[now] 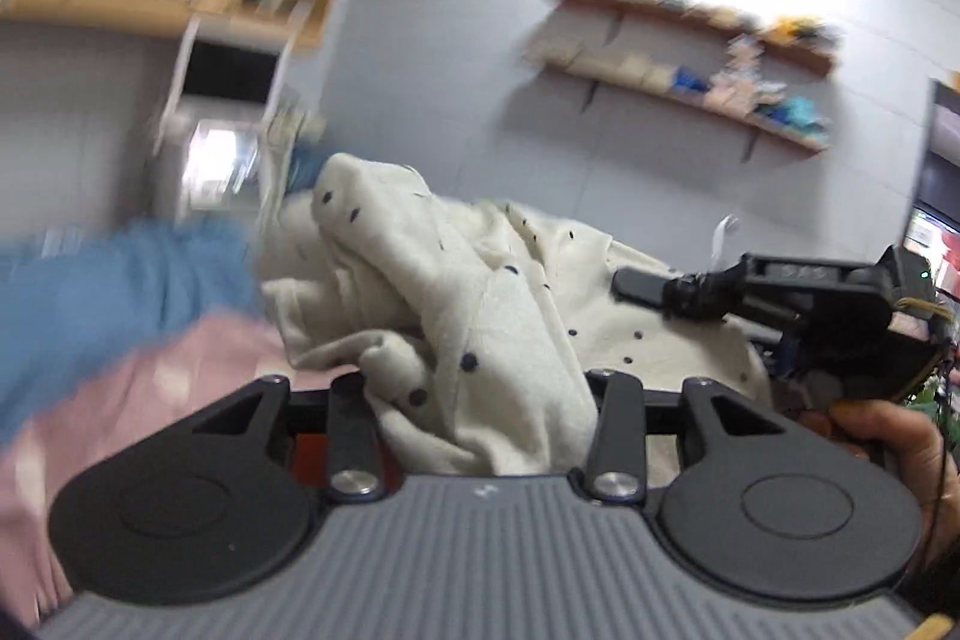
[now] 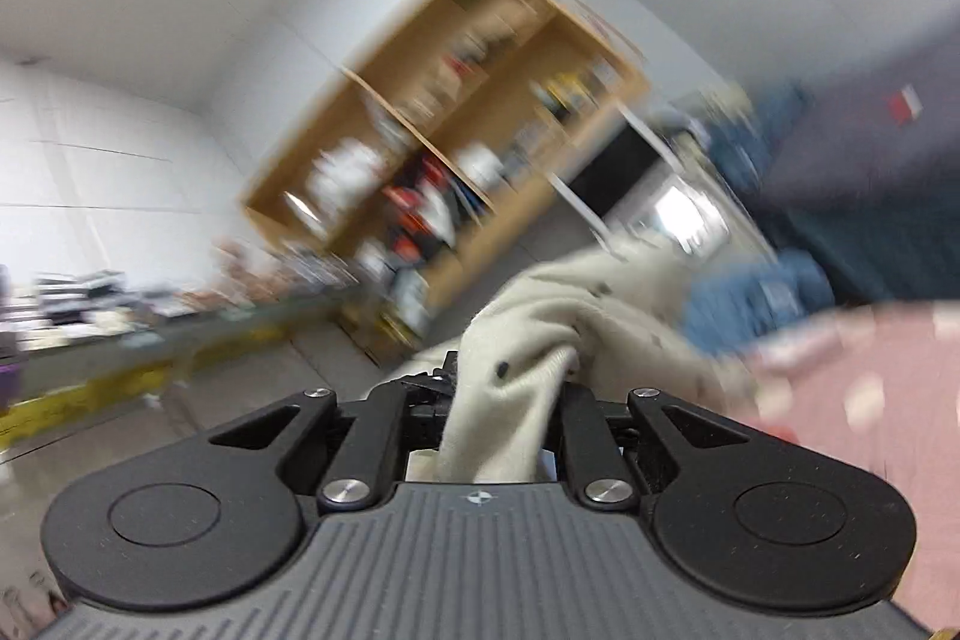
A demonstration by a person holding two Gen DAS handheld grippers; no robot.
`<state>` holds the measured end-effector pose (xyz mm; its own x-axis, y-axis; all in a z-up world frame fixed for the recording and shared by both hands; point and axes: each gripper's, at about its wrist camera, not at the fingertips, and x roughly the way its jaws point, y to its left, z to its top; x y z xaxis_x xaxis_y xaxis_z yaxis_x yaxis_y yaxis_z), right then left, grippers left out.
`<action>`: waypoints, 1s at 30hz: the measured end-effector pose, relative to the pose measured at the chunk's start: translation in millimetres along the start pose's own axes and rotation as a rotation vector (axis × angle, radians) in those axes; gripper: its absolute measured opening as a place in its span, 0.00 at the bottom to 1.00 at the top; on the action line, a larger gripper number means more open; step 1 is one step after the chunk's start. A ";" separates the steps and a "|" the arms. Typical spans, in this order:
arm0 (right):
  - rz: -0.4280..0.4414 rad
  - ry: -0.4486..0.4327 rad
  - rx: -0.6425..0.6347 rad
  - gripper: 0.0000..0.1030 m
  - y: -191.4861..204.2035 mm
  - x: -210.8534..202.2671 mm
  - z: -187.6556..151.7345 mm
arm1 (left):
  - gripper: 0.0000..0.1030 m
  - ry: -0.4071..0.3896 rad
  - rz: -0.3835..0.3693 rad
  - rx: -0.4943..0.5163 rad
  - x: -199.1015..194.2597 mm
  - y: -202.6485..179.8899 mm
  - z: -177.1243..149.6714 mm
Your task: Fold small clothes
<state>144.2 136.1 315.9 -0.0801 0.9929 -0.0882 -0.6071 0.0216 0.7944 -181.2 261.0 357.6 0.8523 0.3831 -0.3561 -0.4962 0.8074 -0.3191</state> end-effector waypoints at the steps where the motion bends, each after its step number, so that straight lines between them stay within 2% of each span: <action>1: -0.047 0.053 0.045 0.21 -21.2 22.2 -12.3 | 0.37 0.068 0.007 -0.058 12.2 24.3 -15.0; 3: -0.125 0.117 0.111 0.21 -59.9 53.4 -37.1 | 0.37 0.162 0.049 -0.140 39.2 62.0 -47.1; 4: -0.171 0.141 0.128 0.21 -75.8 64.9 -49.7 | 0.37 0.172 0.053 -0.179 45.4 77.5 -59.2; 6: -0.150 0.131 0.122 0.18 -90.6 72.4 -60.6 | 0.39 0.162 0.000 -0.255 41.1 103.3 -71.8; 8: -0.121 0.120 0.099 0.16 -92.2 70.8 -61.0 | 0.39 0.146 -0.016 -0.240 38.4 106.4 -71.6; 10: -0.133 0.132 0.033 0.18 -82.9 69.3 -60.7 | 0.40 0.147 -0.002 -0.203 39.6 97.6 -71.4; 14: -0.173 0.132 -0.143 0.28 -66.2 58.9 -66.6 | 0.43 0.150 0.012 -0.152 40.9 92.2 -71.3; 16: -0.170 0.131 -0.183 0.30 -68.1 63.6 -69.4 | 0.61 0.147 0.037 -0.167 48.0 86.2 -66.0; 17: -0.170 0.125 -0.193 0.32 -70.5 63.2 -69.6 | 0.80 0.141 0.082 -0.170 44.3 86.8 -64.6; 18: -0.171 0.118 -0.199 0.40 -69.8 62.0 -69.6 | 0.88 0.128 0.118 -0.159 38.4 88.5 -61.8; 19: -0.171 0.108 -0.203 0.45 -69.1 58.5 -69.6 | 0.88 0.115 0.140 -0.144 34.3 90.8 -59.8; 20: -0.168 0.095 -0.215 0.61 -65.7 55.5 -69.1 | 0.88 0.104 0.157 -0.136 28.7 92.1 -56.4; 21: -0.168 0.074 -0.239 0.85 -60.7 51.0 -69.2 | 0.88 0.093 0.175 -0.130 24.7 92.2 -52.8; 22: -0.178 0.043 -0.281 0.97 -53.1 44.7 -70.1 | 0.88 0.080 0.197 -0.111 21.0 90.8 -49.3; 24: -0.210 -0.021 -0.394 1.00 -36.3 32.7 -73.7 | 0.91 0.057 0.265 -0.050 15.6 83.4 -40.0; 26: -0.294 -0.061 -0.534 1.00 -21.0 25.2 -79.3 | 0.95 0.039 0.324 -0.001 12.4 74.4 -32.0; 27: -0.345 -0.072 -0.602 1.00 -14.0 21.6 -82.1 | 1.00 0.036 0.331 0.019 10.0 67.6 -25.6; 28: -0.379 -0.065 -0.666 1.00 -7.8 18.7 -84.8 | 1.00 0.037 0.324 0.034 7.5 60.7 -21.3; 30: -0.389 -0.034 -0.750 1.00 1.4 11.6 -87.6 | 1.00 0.043 0.276 0.059 2.6 45.7 -14.2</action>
<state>73.3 137.4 263.3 0.2601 0.9339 -0.2454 -0.9513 0.2914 0.1004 -204.0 292.5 329.6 0.6778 0.5740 -0.4594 -0.6972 0.7002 -0.1537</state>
